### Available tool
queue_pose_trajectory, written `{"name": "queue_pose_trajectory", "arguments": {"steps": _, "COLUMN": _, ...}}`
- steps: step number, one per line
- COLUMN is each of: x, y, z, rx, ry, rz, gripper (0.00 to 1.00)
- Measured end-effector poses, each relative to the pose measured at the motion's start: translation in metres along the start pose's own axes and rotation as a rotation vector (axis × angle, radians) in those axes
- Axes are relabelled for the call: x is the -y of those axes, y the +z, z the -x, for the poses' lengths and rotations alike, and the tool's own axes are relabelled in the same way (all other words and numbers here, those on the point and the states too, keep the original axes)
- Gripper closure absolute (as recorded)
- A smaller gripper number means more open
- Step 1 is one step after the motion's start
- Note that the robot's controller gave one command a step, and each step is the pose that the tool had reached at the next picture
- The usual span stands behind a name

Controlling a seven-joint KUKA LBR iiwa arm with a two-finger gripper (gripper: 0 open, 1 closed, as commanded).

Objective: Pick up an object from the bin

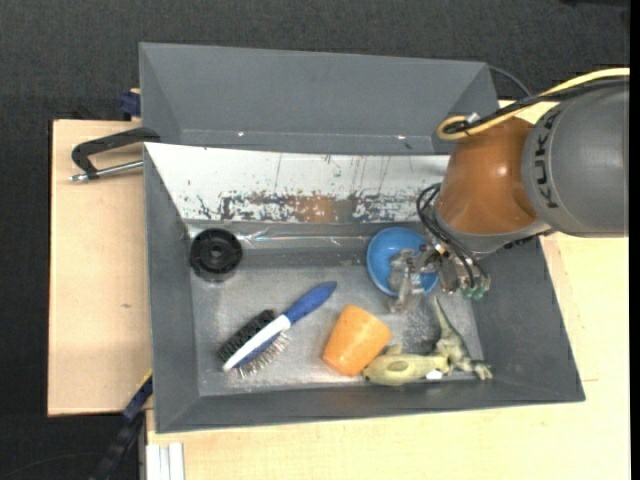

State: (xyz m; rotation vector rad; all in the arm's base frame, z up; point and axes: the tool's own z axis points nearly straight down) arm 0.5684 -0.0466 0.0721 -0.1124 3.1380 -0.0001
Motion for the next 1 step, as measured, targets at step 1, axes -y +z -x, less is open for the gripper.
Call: {"name": "queue_pose_trajectory", "arguments": {"steps": 1, "x": -0.0123, "y": -0.2134, "z": -0.0060, "rx": 0.015, "ry": 0.025, "rz": -0.001, "gripper": 1.00}}
